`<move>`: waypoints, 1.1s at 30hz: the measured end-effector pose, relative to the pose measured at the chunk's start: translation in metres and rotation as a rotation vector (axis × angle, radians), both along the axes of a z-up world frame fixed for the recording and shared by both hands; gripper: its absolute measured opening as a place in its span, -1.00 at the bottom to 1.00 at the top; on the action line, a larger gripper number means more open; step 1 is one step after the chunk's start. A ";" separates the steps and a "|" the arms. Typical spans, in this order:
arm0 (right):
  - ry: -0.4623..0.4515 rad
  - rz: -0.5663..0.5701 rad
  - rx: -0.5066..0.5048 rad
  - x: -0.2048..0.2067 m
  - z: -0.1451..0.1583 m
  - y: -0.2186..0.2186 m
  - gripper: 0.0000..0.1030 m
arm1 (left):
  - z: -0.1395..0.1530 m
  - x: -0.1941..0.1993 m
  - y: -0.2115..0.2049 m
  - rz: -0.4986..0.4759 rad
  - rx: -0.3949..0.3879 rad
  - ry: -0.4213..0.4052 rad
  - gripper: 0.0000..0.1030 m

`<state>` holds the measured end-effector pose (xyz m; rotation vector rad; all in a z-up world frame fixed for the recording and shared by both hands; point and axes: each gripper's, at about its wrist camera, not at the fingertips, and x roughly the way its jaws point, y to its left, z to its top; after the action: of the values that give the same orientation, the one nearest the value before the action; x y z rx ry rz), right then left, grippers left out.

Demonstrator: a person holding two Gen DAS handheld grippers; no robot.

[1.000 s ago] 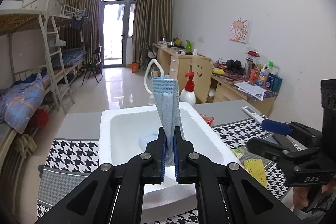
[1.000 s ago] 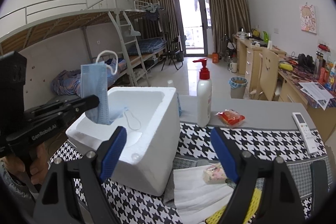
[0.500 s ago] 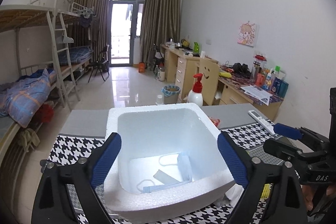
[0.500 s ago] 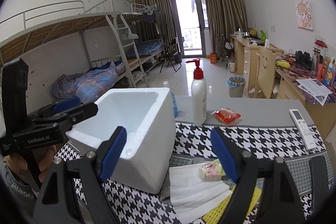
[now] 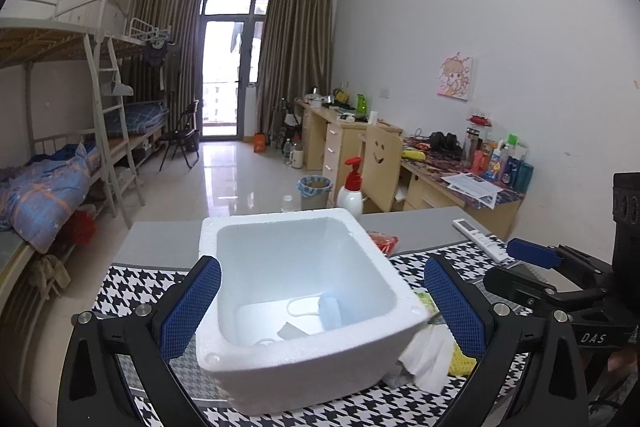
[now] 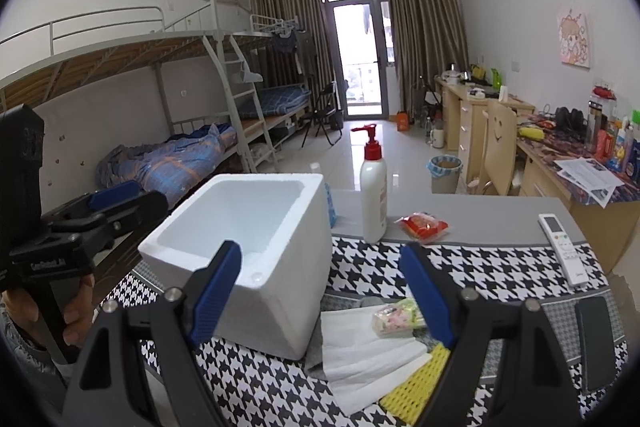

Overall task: Organize soft objects
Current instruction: 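Withdraw both tools from the foam box back over the table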

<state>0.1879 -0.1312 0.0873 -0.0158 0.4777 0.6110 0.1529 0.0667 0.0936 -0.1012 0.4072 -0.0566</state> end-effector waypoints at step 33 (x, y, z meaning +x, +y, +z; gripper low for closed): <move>-0.113 -0.072 -0.003 -0.083 0.011 -0.036 0.65 | 0.011 -0.093 -0.032 -0.031 0.052 -0.125 0.98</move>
<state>0.1045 -0.1674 0.0985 -0.0355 0.3678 0.5357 0.0598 0.0349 0.1047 -0.0400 0.2852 -0.0823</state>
